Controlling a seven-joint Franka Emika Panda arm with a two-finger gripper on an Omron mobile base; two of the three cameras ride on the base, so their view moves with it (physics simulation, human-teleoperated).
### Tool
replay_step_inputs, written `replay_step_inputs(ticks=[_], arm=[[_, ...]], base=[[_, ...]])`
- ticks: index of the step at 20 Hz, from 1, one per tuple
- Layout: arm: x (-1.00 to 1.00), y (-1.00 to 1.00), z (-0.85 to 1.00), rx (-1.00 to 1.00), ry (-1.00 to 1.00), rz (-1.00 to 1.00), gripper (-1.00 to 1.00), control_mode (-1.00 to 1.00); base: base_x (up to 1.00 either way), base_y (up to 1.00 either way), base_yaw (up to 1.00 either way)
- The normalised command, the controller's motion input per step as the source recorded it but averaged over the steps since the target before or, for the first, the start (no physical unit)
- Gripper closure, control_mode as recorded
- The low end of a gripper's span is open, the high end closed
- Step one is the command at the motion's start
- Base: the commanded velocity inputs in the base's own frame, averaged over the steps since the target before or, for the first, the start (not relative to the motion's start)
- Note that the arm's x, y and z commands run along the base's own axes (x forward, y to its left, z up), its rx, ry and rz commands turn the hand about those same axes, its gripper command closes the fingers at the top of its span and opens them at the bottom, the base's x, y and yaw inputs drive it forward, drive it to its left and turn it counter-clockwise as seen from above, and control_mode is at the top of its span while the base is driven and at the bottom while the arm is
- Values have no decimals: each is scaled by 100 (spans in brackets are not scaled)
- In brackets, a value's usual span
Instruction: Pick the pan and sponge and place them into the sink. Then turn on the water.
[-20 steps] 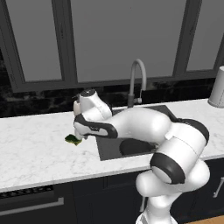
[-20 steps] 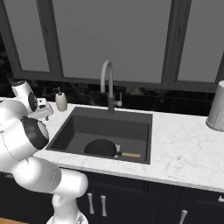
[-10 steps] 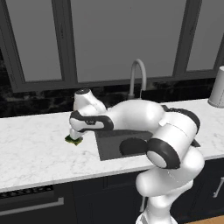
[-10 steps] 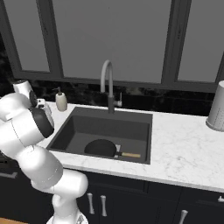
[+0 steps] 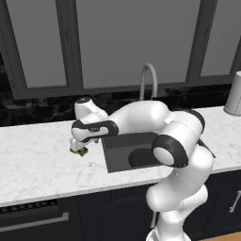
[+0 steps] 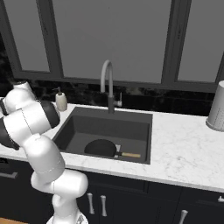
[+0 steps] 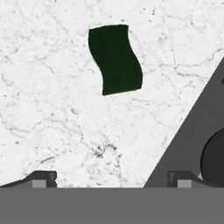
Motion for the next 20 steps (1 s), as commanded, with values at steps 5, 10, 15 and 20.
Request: replay_step_inputs(ticks=[5, 10, 15, 20], arm=[[22, 12, -17, 0, 1, 0, -100, -100], [24, 10, -22, 0, 0, 0, -100, -100], [19, 15, -24, 0, 0, 0, -100, -100], [24, 16, -19, 0, 0, 0, -100, -100]], base=[[0, 0, 0], [0, 0, 0], [0, 0, 0], [0, 0, 0]])
